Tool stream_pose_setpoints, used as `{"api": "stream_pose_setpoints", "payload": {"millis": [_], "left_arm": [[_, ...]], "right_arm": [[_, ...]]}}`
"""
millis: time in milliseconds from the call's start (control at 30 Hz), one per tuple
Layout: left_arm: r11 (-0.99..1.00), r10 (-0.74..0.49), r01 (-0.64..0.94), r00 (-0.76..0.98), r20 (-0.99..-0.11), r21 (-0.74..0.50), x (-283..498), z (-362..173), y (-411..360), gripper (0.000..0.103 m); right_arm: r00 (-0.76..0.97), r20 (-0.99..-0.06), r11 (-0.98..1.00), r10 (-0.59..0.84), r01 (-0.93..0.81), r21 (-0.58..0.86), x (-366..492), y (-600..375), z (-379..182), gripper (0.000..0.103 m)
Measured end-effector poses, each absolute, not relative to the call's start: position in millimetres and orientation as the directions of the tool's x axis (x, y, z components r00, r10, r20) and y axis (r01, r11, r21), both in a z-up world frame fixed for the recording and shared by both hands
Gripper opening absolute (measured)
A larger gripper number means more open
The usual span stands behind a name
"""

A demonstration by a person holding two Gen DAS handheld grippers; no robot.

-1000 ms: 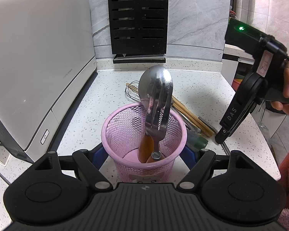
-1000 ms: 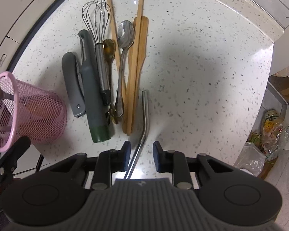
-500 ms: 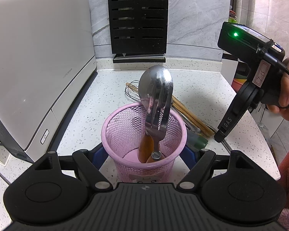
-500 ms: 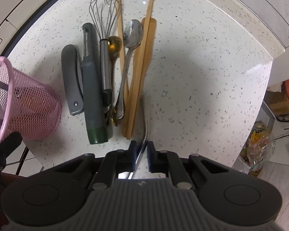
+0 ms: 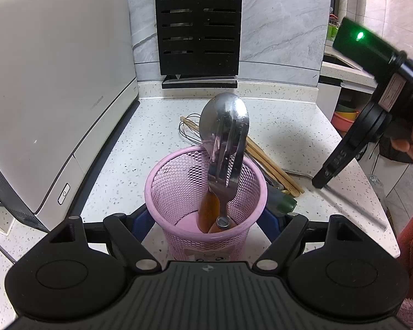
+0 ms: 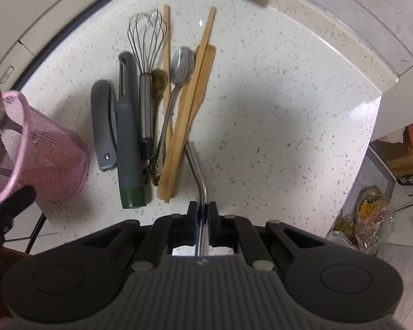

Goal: Organize utensils
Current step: 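Lift the straw with the right gripper and carry it over the pink cup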

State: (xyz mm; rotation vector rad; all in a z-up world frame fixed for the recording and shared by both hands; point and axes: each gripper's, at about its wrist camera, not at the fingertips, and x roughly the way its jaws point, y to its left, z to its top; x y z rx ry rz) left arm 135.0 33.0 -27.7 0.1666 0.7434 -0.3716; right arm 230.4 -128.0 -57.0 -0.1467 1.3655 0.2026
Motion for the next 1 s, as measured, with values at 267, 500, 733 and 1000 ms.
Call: {"api": "stream_pose_setpoints", "payload": {"millis": [267, 500, 733, 1000], "left_arm": [[0.921, -0.272, 0.388, 0.674, -0.687, 0.017, 135, -28, 34, 0.091], [0.921, -0.272, 0.389, 0.674, -0.686, 0.017, 136, -28, 34, 0.091], [0.921, -0.272, 0.388, 0.674, -0.687, 0.017, 137, -28, 34, 0.091], [0.921, -0.272, 0.388, 0.674, -0.687, 0.017, 137, -28, 34, 0.091]], "right_arm": [[0.242, -0.965, 0.972, 0.105, -0.230, 0.048, 230, -138, -37, 0.003], [0.224, -0.972, 0.971, 0.074, -0.238, 0.019, 237, -131, -54, 0.002], [0.201, -0.979, 0.969, 0.040, -0.249, -0.012, 246, -129, -66, 0.002], [0.185, -0.983, 0.965, 0.022, -0.261, -0.027, 250, -124, -71, 0.009]]}}
